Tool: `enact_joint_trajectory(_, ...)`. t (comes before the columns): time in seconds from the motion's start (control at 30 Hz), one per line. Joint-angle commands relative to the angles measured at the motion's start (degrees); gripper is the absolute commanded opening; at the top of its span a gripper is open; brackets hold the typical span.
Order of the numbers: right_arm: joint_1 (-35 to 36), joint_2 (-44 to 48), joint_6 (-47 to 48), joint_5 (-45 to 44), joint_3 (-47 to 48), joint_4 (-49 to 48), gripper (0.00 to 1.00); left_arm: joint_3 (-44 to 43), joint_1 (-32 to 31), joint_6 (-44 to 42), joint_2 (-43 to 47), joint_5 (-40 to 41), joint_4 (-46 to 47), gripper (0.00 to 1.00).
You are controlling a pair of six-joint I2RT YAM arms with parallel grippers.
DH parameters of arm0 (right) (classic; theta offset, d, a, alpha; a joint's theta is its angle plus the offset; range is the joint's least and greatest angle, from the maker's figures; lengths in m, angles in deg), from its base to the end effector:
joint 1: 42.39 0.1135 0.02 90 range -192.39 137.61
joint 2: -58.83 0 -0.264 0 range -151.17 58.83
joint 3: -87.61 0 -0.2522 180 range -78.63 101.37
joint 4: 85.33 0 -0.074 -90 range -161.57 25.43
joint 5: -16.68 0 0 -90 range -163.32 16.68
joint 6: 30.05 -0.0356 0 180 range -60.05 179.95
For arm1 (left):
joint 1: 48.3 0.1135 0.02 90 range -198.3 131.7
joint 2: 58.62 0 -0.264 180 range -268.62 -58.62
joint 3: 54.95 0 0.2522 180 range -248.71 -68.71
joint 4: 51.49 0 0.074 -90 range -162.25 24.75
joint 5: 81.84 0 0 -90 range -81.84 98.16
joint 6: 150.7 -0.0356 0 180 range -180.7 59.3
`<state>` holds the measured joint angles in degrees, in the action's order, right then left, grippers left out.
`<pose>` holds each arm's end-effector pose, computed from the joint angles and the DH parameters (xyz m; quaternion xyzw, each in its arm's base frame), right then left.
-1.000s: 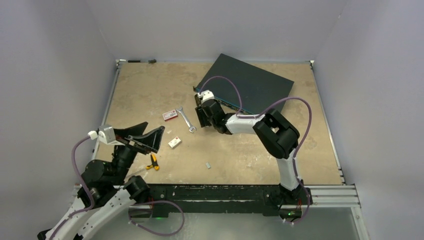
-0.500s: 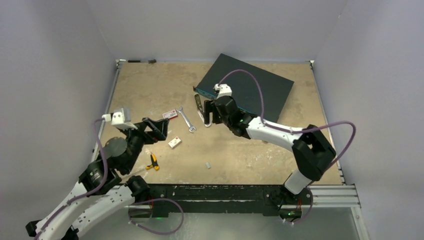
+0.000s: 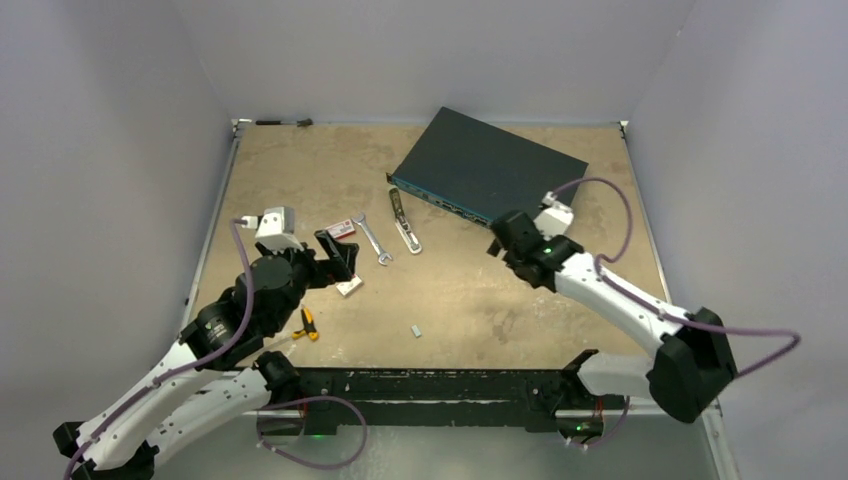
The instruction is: Unload the staples from the stapler
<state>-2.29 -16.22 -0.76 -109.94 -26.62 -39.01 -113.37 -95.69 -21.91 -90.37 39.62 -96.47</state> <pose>0.2116 0.1504 0.2433 0.2536 0.8757 0.0251 0.4102 0.0949 -0.0757 0.3328 -0.0998 0.7900 -0.2246 0.5618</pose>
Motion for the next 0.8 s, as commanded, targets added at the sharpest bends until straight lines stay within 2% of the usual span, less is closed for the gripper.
enact_joint_trajectory(0.0, -7.62, 6.38, -2.1, -0.12, -4.92, -0.12, 0.99, -0.01, -0.09, 1.75, 0.02, -2.66, 1.55, 1.0)
enact_joint_trajectory(0.27, -18.1, 3.55, 6.64, 4.67, -6.68, -8.67, 0.97, -0.86, -0.09, 2.41, 0.65, -4.92, 0.33, 0.99)
enact_joint_trajectory(0.5, -21.15, -0.36, 9.88, 8.02, -8.6, -12.95, 0.9, -0.18, -0.08, 2.68, 3.08, -5.15, 0.22, 0.98)
enact_joint_trajectory(0.77, -21.38, -2.15, 10.35, 8.67, -11.55, -15.83, 0.71, -0.04, -0.11, 1.82, 3.12, -5.18, -0.4, 0.98)
